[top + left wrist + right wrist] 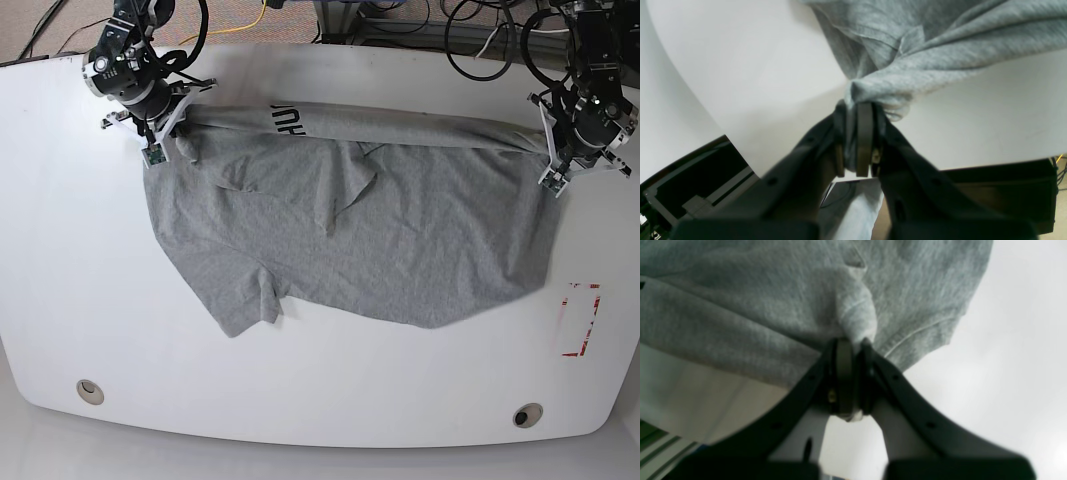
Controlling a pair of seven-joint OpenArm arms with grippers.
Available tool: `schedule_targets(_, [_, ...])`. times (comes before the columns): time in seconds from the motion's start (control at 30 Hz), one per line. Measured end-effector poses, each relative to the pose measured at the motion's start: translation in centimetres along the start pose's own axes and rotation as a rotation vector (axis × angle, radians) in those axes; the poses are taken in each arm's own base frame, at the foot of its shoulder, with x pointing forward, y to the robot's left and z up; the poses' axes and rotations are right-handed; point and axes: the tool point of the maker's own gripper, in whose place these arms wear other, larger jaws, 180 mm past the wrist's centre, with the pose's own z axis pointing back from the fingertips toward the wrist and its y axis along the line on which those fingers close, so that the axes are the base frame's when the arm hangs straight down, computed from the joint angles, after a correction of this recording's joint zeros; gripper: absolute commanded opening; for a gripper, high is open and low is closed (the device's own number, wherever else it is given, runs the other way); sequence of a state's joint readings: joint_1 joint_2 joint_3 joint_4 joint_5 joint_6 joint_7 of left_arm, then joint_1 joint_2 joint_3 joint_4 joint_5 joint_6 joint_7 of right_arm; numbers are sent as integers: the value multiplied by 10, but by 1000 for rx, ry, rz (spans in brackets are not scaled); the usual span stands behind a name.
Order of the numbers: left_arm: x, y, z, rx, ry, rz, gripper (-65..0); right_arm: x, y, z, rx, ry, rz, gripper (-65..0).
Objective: Layout the t-shirt on the table in an organized manner, then fold the t-shirt properly
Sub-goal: 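Lay the shirt flat, holding its edge with both grippers, then pull the right gripper's shirt corner outward to smooth the shirt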
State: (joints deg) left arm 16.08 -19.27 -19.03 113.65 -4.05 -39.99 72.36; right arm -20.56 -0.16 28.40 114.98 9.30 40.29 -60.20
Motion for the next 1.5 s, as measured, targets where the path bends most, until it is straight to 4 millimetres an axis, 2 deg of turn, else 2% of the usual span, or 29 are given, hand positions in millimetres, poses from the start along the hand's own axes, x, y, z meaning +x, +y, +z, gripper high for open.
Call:
schedule_targets(0.1, [0, 0, 0, 1, -1, 0, -650, -4, 1, 0, 1, 8, -4, -610])
schedule_targets(0.2, [1, 0, 0, 1, -4, 0, -650, -8, 2, 1, 4, 17, -5, -509])
schedule_targets(0.33, [1, 0, 0, 2, -3, 0, -650, -12, 2, 1, 4, 29, -6, -330])
schedule_targets(0.4, [1, 1, 0, 4, -2, -1, -650, -13, 2, 1, 4, 31, -6, -270])
schedule_targets(0.5, [0, 1, 0, 5, 1, -1, -650, -11, 3, 1, 5, 25, -8, -217])
schedule_targets(0.8, [1, 2, 0, 9, 0, -1, -650, 6, 6, -2, 10, -16, -17, -205])
schedule_targets(1.1, [1, 3, 0, 10, 0, 0, -650, 47, 5, -7, 10, -116, -30, -198])
schedule_targets(1.23, [1, 3, 0, 11, -1, 0, -650, 63, 10, -17, 39, -147, -45, -198])
schedule_targets(1.37, [1, 3, 0, 11, 0, 0, -650, 65, 13, -28, 63, -128, -44, -198])
schedule_targets(1.5, [1, 3, 0, 11, -1, 0, -650, 67, 29, -38, 114, -112, -11, -198])
